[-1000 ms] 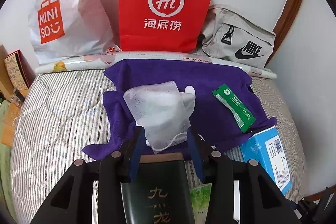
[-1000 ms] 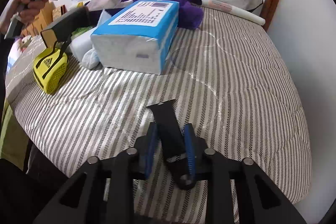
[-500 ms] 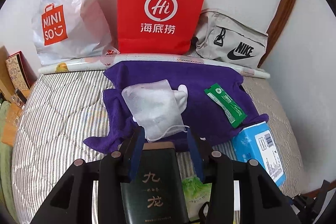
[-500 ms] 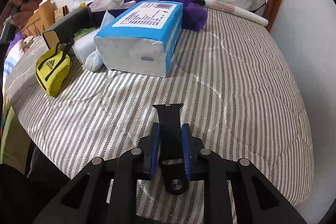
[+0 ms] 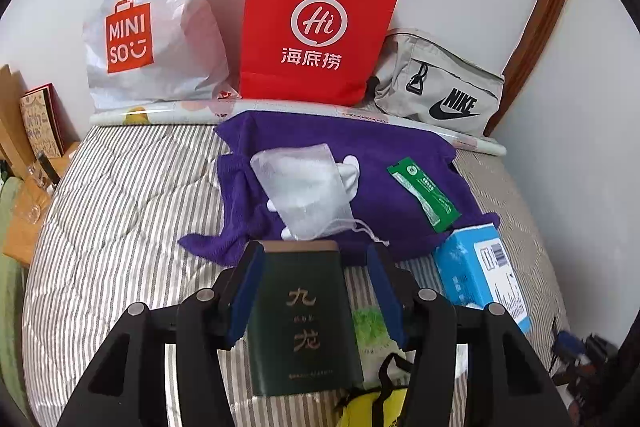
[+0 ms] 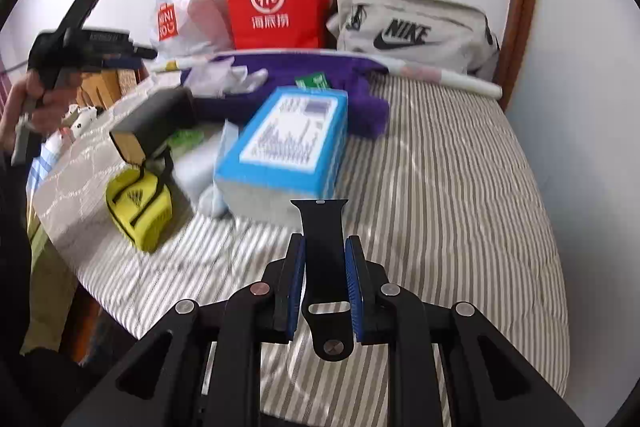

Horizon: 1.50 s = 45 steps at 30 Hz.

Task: Organize soft objects
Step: 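Carry the watch strap over the purple towel with the right gripper, then lower the strap onto the towel and open the right gripper while the left gripper grasps the yellow Adidas pouch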

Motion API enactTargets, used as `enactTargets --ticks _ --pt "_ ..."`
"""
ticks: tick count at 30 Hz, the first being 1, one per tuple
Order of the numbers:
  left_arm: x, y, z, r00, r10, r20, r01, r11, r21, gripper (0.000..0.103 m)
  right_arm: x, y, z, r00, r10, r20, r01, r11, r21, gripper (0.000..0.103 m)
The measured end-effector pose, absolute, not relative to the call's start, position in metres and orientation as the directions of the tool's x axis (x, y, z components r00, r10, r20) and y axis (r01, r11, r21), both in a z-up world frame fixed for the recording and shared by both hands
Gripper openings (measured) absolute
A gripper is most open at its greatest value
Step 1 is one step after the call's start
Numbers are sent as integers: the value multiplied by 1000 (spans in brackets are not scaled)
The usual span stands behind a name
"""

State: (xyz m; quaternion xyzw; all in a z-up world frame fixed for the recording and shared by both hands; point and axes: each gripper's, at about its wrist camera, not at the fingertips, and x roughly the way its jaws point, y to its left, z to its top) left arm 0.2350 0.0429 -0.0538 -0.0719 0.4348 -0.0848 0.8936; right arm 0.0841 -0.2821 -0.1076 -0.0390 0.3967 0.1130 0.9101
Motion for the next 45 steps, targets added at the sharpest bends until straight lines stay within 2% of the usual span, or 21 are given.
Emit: enactTargets --ticks 11,23,32,45 --pt "205 48 -70 575 -251 -779 94 966 -242 52 144 -274 -74 695 239 -678 -292 956 38 20" --pt "170 34 -85 546 -217 -809 156 975 -156 52 237 -242 -60 690 333 -643 -393 918 54 20" --pt "153 30 -103 531 -213 -820 178 974 -138 52 290 -223 -77 655 343 -673 -419 906 55 20" --pt "135 27 -135 468 -323 -823 226 944 -242 52 341 -201 -115 595 285 -752 -419 908 12 20"
